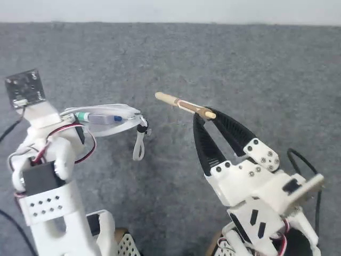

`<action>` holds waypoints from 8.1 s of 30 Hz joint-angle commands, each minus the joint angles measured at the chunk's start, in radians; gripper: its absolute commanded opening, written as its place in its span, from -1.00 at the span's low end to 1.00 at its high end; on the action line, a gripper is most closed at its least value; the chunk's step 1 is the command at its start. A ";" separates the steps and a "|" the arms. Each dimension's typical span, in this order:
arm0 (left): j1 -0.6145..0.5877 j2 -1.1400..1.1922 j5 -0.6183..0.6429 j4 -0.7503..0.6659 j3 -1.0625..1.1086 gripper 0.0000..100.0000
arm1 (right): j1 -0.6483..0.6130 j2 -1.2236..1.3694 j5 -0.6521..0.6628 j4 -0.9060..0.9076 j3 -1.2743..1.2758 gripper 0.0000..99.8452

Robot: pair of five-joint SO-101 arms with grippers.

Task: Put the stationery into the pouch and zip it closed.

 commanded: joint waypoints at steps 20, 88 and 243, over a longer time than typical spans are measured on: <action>0.008 -0.048 -0.014 -0.003 -0.044 -0.98 | -0.271 0.051 -0.002 -0.390 0.242 -0.99; -0.002 -0.048 -0.035 -0.012 -0.016 -0.98 | -0.331 0.472 0.118 -0.254 0.293 -0.49; 0.244 -0.051 -0.698 0.505 -0.354 -0.45 | -0.323 0.016 0.517 0.128 0.215 -0.99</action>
